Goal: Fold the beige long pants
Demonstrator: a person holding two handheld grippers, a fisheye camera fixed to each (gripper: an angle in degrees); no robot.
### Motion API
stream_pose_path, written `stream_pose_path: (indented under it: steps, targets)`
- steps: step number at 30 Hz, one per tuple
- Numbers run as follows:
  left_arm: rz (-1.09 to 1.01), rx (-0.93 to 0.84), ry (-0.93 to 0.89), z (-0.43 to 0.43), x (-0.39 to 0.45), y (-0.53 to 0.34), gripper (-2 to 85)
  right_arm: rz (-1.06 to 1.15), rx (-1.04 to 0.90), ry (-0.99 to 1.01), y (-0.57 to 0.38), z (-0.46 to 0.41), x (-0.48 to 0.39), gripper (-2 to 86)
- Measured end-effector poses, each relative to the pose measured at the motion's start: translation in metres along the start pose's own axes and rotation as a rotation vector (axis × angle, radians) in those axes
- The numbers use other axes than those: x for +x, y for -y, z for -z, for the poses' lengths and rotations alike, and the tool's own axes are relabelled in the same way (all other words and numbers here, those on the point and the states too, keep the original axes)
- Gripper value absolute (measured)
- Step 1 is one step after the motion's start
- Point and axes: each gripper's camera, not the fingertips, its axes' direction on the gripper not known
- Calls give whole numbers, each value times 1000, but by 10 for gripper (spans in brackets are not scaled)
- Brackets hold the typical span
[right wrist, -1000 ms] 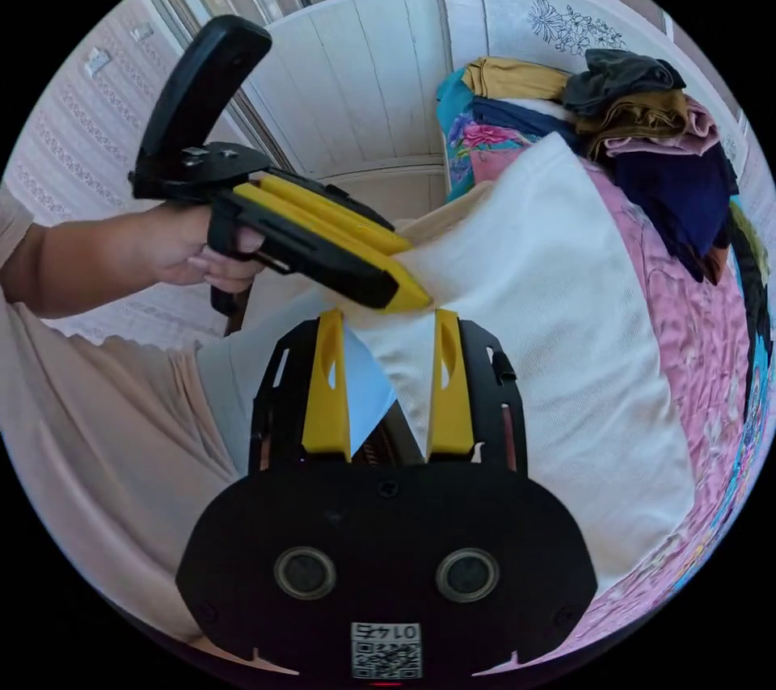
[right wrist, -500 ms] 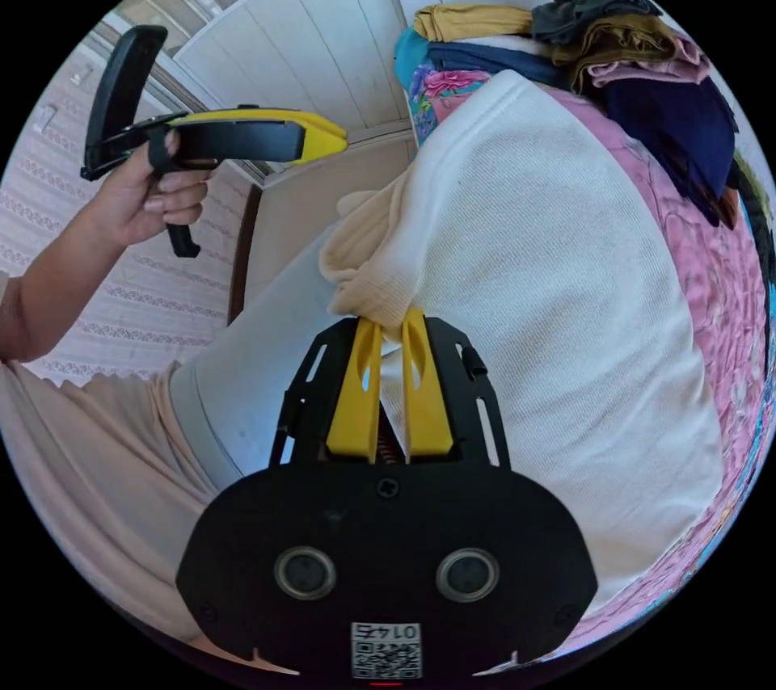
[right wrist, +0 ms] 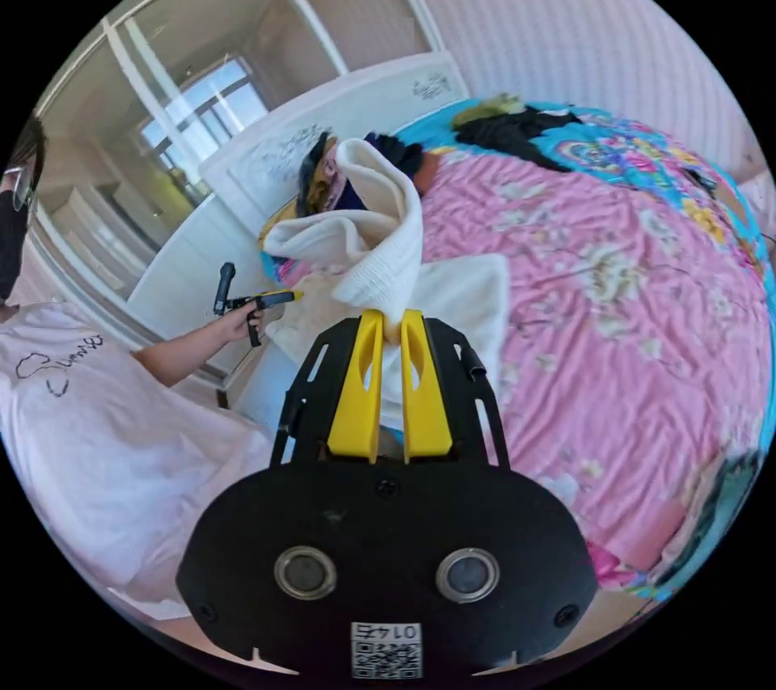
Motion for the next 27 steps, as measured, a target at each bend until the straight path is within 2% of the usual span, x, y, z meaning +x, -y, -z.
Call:
stream_pose_path:
  steps: [4,9,11,15,16,18,23,27]
  targets:
    - [-1,-29,-44,3,-3,-2,108,-124,71,-284,-15,89,39,31]
    - [-110,-10,-73,30,11,-15,57,-477,162,-683,-40,171,100,38]
    - [-173,5,-111,49,21,-25,50,-416,144,-752,-32,171,95,31]
    - [-397,19,-242,95,60,-70,46,-109,9,-558,32,103,61,51]
    - [-420,11,-252,99,65,-78,46,-61,-16,-523,43,87,54,59]
    - [-501,-45,-225,109,88,-108,45,124,-96,-331,89,18,17,85]
    - [-440,-42,-122,120,105,-151,38,489,-235,148,158,-109,-100,115]
    - [-393,-53,-146,125,106,-166,15,738,-566,373,184,-184,-200,135]
